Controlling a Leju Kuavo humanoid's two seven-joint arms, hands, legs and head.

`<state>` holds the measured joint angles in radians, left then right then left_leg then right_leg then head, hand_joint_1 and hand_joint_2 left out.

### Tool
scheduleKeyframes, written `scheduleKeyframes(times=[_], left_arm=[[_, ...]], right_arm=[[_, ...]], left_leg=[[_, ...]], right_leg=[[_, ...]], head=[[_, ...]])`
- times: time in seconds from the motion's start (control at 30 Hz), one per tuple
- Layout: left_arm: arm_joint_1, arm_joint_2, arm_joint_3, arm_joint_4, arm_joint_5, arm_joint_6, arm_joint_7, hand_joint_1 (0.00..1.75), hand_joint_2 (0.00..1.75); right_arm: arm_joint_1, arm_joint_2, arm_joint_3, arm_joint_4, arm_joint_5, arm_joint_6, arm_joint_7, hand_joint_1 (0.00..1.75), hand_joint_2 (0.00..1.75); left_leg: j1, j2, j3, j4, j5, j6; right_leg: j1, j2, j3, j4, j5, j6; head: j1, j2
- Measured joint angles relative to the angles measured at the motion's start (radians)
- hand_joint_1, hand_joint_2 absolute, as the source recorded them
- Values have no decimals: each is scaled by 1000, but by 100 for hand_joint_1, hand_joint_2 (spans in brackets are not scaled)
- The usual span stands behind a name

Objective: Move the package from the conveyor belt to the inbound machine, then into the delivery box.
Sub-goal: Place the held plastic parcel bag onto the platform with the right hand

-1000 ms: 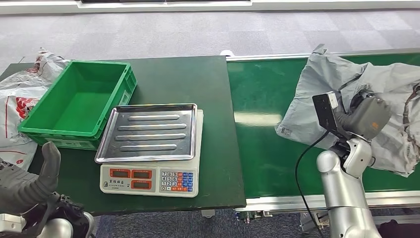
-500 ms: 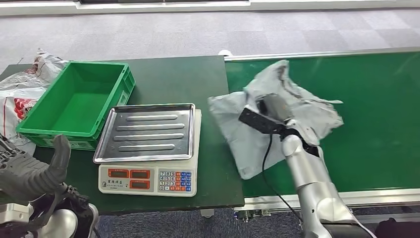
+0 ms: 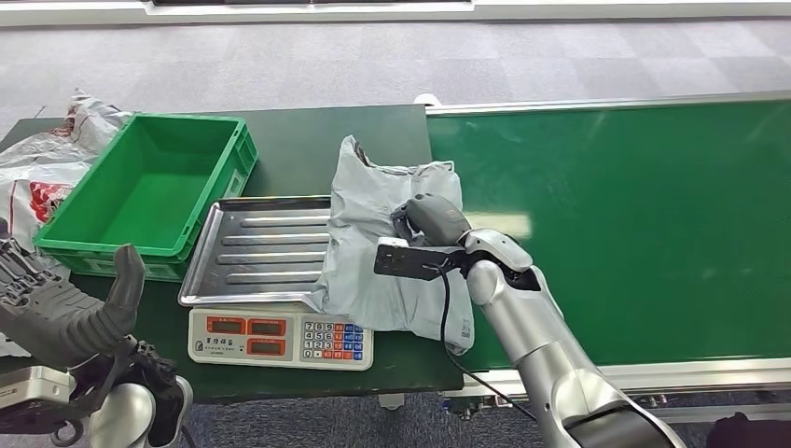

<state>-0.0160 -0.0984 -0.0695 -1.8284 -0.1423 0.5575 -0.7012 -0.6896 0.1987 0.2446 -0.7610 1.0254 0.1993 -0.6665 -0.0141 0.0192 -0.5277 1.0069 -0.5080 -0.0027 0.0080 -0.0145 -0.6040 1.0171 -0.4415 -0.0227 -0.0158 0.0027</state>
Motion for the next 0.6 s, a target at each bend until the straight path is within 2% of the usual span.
scheduleKeyframes(times=[0.17, 0.37, 0.53, 0.6], left_arm=[[18, -2, 2, -10, 0, 10, 0, 0, 175], [45, -5, 2, -27, 2, 11, 0, 0, 175], [68, -19, 9, -39, 3, -6, 0, 0, 175], [67, -28, 10, -36, 0, -21, 0, 0, 175]], right_arm=[[-2, 13, 70, -17, -99, 30, -16, 175, 175], [11, 15, 165, -116, -260, 89, -32, 175, 175], [24, 14, 250, -279, -500, 51, -28, 175, 175], [2, 23, 286, -325, -533, 62, -13, 175, 175]], left_leg=[[0, 1, 0, 0, 0, 0], [1, 1, 0, 0, 0, 0], [1, 1, -1, 0, 0, 0], [1, 1, -1, 0, 0, 0]], right_leg=[[0, 1, -1, 0, 0, 0], [1, 1, -1, 0, 0, 0], [1, 1, -2, 0, 0, 0], [1, 1, -2, 0, 0, 0]], head=[[0, 0], [0, 0], [0, 0], [0, 0]])
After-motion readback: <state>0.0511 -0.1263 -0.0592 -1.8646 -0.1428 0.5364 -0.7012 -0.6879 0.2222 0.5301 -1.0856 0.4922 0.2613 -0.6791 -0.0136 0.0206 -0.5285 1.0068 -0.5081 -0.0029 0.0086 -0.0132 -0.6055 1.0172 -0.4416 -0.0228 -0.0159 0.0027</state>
